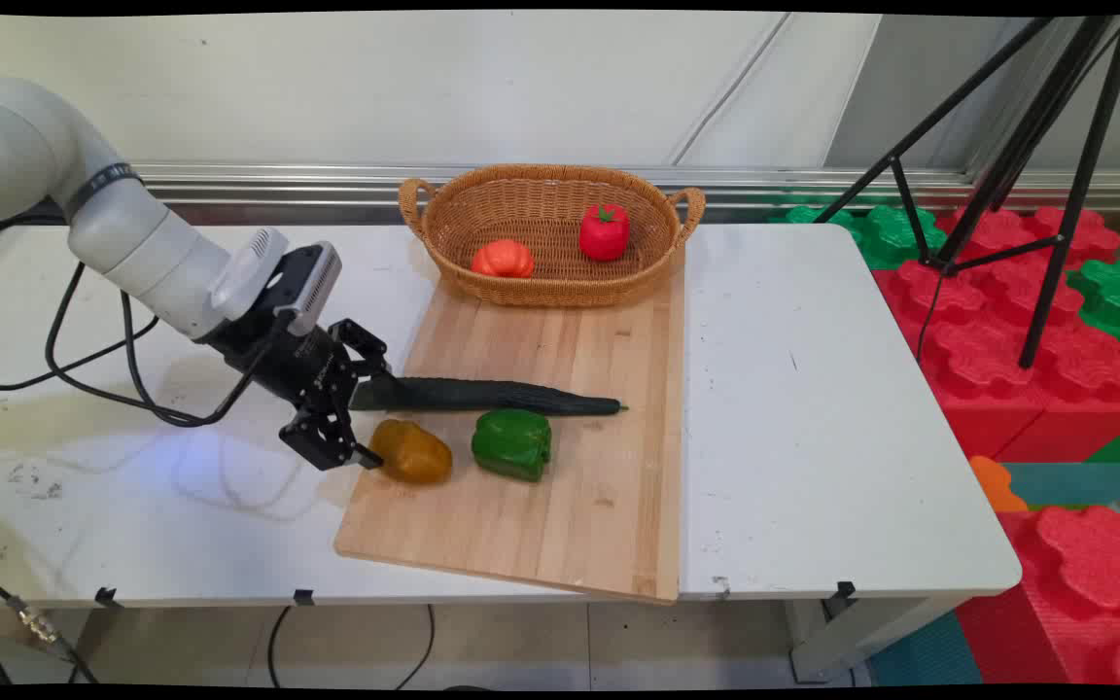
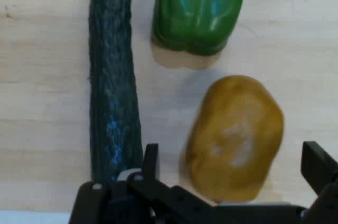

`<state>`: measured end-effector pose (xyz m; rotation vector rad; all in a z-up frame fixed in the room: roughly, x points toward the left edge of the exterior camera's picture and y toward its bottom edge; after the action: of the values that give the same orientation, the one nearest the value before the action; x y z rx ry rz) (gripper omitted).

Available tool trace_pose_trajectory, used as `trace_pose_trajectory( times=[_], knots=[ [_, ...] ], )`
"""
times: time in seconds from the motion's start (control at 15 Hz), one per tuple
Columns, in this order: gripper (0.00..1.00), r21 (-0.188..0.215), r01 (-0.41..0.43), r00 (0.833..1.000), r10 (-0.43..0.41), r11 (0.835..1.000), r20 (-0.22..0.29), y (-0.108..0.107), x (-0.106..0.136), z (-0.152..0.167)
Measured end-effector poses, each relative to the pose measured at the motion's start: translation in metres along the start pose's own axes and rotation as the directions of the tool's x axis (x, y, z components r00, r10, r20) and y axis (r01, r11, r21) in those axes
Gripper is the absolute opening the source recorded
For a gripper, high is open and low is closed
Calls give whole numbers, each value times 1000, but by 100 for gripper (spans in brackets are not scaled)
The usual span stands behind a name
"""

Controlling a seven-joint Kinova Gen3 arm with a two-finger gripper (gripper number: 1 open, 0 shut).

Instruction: Pick up the cucumber from the cutting board

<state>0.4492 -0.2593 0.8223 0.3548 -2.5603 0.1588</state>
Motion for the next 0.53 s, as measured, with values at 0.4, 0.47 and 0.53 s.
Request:
trace_pose_trajectory(
  times=[0.4,0.47,0.53],
  knots=[
    [100,17,8,999,-7,1000,-45,1,7,-22],
    [100,19,10,999,-9,1000,-54,1,8,-27],
    [100,21,12,998,-11,1000,-63,2,10,-33]
  ],
)
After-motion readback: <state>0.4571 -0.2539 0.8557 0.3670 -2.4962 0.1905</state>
